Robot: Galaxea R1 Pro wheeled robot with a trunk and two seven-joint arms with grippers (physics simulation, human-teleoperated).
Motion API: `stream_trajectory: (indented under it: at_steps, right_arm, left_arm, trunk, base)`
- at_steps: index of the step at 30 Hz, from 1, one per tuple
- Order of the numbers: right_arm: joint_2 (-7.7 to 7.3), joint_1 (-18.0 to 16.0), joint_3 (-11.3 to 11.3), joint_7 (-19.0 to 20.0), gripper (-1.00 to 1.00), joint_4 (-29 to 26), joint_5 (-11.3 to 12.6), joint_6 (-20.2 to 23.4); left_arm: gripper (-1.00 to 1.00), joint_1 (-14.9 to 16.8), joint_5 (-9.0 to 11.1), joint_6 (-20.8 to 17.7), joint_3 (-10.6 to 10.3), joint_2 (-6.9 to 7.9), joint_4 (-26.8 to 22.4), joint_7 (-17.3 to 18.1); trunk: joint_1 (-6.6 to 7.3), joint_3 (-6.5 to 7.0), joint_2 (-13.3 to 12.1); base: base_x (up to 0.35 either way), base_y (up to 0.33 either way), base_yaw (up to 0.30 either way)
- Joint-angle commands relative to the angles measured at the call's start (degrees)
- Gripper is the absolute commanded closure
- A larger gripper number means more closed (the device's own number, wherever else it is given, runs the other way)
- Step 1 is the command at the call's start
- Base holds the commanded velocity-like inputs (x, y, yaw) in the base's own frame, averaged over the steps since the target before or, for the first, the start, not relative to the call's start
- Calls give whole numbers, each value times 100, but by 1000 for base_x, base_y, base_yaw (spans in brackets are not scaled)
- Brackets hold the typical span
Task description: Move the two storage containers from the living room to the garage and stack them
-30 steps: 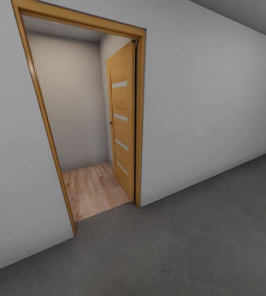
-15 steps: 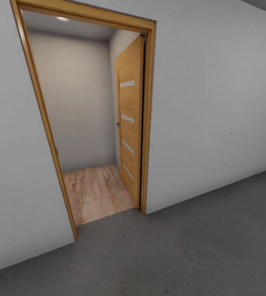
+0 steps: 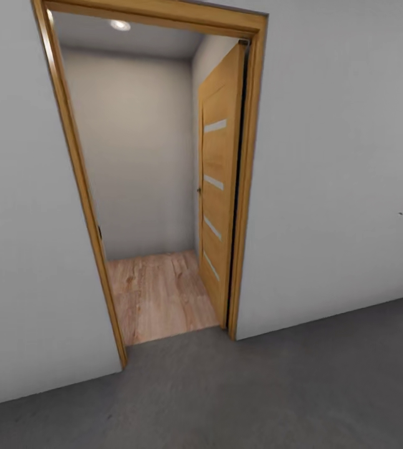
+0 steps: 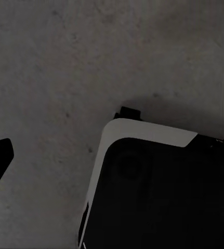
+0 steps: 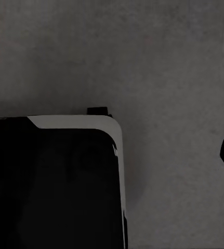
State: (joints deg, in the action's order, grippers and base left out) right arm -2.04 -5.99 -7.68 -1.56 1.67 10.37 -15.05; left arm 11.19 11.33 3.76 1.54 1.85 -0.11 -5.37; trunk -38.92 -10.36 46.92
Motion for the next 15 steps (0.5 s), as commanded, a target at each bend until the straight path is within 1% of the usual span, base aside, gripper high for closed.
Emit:
stream_trajectory:
  at_steps: [1,4,15]
  right_arm:
    - [1,-7,-49,-2,-100,18,53,-33]
    - [1,-7,-49,-2,-100,18,53,-33]
    - [1,-7,-66,8,-100,18,18,-25]
  left_arm:
    - [-100,6,27,20,12,-3,7,-6]
    - [-100,6,27,19,10,-8,8,-7]
    - [-100,6,27,19,10,-3,7,-3]
  trunk:
    - [-4,-8,6]
    - [-4,-8,6]
    - [-4,-8,6]
  base:
    - [300,-195,215]
    - [300,-195,104]
    - [300,-195,9]
